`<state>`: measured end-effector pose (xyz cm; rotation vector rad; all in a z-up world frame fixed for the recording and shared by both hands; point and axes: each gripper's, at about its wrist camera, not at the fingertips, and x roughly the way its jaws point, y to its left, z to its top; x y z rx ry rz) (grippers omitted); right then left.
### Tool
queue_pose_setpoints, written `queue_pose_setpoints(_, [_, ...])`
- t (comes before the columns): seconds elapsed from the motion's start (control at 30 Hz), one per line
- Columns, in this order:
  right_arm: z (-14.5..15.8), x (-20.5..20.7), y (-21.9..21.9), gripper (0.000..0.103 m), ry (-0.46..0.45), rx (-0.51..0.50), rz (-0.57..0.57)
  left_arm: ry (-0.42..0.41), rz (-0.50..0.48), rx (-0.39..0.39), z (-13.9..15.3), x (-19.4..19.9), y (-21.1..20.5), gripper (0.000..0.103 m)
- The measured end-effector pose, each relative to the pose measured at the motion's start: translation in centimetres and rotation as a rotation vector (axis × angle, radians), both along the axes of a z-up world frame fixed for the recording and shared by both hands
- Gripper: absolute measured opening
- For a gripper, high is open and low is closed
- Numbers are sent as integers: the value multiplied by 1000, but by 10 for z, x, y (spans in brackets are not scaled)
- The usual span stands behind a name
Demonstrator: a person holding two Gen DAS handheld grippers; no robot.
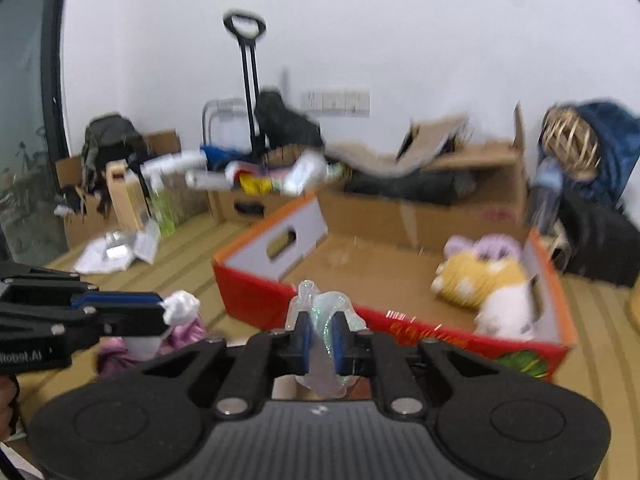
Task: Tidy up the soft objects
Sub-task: 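Close the left gripper on the white cloth while the right closes on the plastic bag, then carry the white cloth and plastic bag into the red tray and open both grippers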
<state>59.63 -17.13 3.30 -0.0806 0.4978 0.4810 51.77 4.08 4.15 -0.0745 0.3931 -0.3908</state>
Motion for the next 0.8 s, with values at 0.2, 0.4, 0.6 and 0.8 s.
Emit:
queue_pose_setpoints(0.2, [45,-87,-27,10,-97,44,0,-73,20,-56,37,-70,3,10])
queue_pose_setpoints(0.4, [63,-163,-49,10,-135,93,-13,-120,36,-90,56,-132,4,10])
queue_pose_setpoints(0.6, [71,-217,-61,10,-161,120,-27,-141,57,-102,63,-175,3,10])
queue_pose_setpoints(0.8, [80,-254,-64,10,-188,134,-32,-176,64,-108,70,-210,3,10])
